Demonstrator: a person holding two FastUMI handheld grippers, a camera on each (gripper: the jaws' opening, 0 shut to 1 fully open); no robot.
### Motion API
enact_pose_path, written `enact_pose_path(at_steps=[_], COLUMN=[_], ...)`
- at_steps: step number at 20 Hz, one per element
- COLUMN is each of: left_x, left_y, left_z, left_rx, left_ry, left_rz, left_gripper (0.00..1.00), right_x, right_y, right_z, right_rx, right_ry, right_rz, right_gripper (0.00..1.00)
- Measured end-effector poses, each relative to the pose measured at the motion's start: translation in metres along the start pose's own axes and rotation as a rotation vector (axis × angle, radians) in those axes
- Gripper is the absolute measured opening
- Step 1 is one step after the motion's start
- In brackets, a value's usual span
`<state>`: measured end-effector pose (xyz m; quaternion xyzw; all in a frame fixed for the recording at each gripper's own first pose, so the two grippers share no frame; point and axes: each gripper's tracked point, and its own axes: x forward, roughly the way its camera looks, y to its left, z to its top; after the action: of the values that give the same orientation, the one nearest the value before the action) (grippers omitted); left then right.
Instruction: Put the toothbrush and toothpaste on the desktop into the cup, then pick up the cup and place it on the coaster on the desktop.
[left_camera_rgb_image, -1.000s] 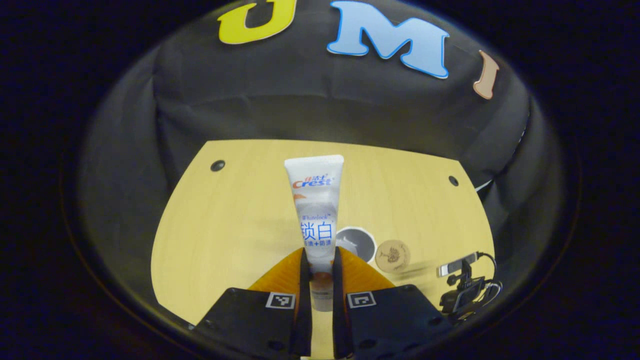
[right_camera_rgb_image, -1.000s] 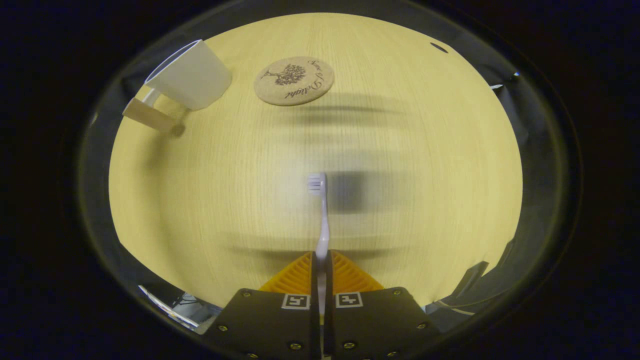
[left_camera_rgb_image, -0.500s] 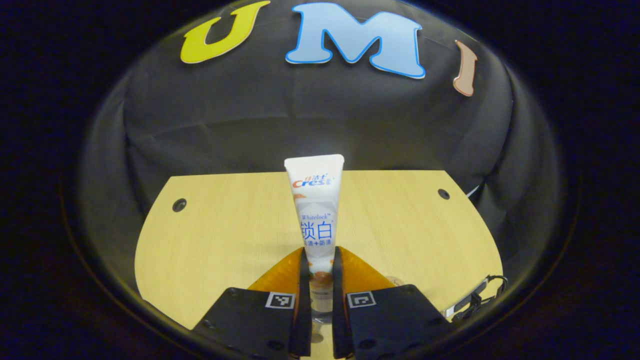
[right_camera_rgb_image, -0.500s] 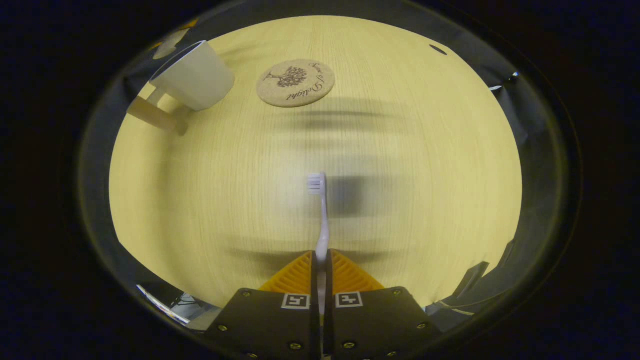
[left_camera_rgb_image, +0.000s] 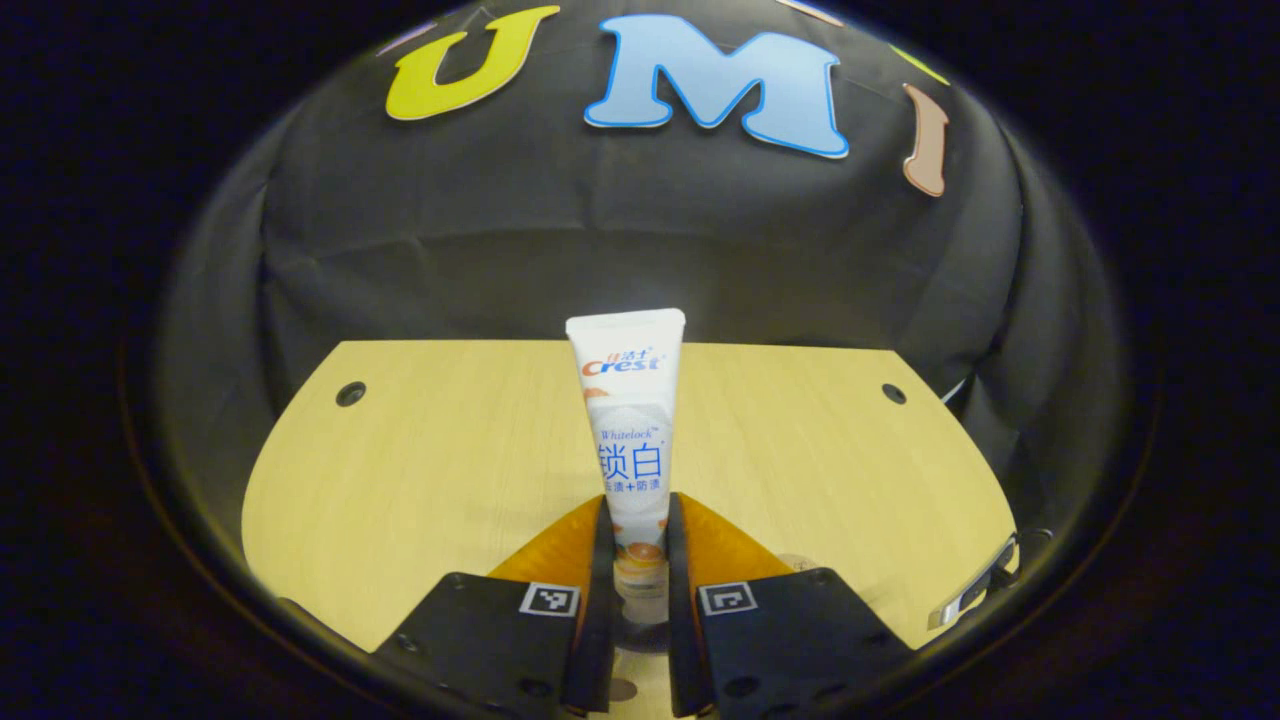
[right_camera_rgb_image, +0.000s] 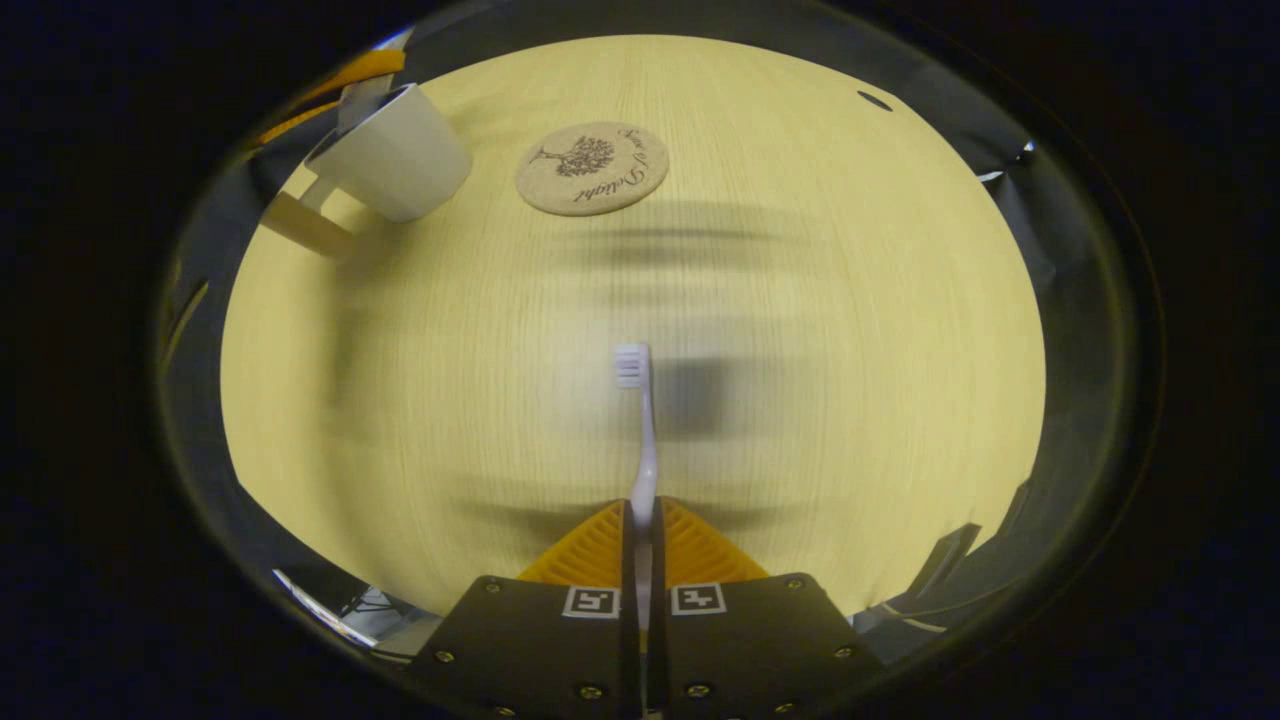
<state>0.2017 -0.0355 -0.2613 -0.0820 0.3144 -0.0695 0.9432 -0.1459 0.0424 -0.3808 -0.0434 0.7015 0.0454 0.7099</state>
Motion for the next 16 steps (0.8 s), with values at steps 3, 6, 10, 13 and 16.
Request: enact_pose_path(at_steps=[3,6,10,13,16], left_x=[-0.005,-0.012,-0.030,-0.050,-0.072], left_y=[-0.005,-0.009,-0.010,-0.014,-0.012], left_z=[0.001,0.004,0.013,0.028,0.034], left_rx=[0.036,0.038,0.040,0.061,0.069], left_ry=[-0.032,-0.044,-0.082,-0.135,-0.168], left_rz=[-0.001,-0.002,0.004,0.002,0.003], left_gripper=[0.59,0.84,0.84,0.85,0.85], right_x=[0.001,0.002,0.000,0.000,0.000], right_y=[0.000,0.000,0.000,0.000,0.000], right_z=[0.000,-0.001,-0.001,0.000,0.001], right_rx=[-0.001,-0.004,-0.009,-0.009,-0.003], right_ry=[-0.007,-0.016,-0.033,-0.047,-0.052], right_rz=[0.003,0.006,0.005,0.002,0.003], right_gripper=[0.04,0.04,0.04,0.04,0.04])
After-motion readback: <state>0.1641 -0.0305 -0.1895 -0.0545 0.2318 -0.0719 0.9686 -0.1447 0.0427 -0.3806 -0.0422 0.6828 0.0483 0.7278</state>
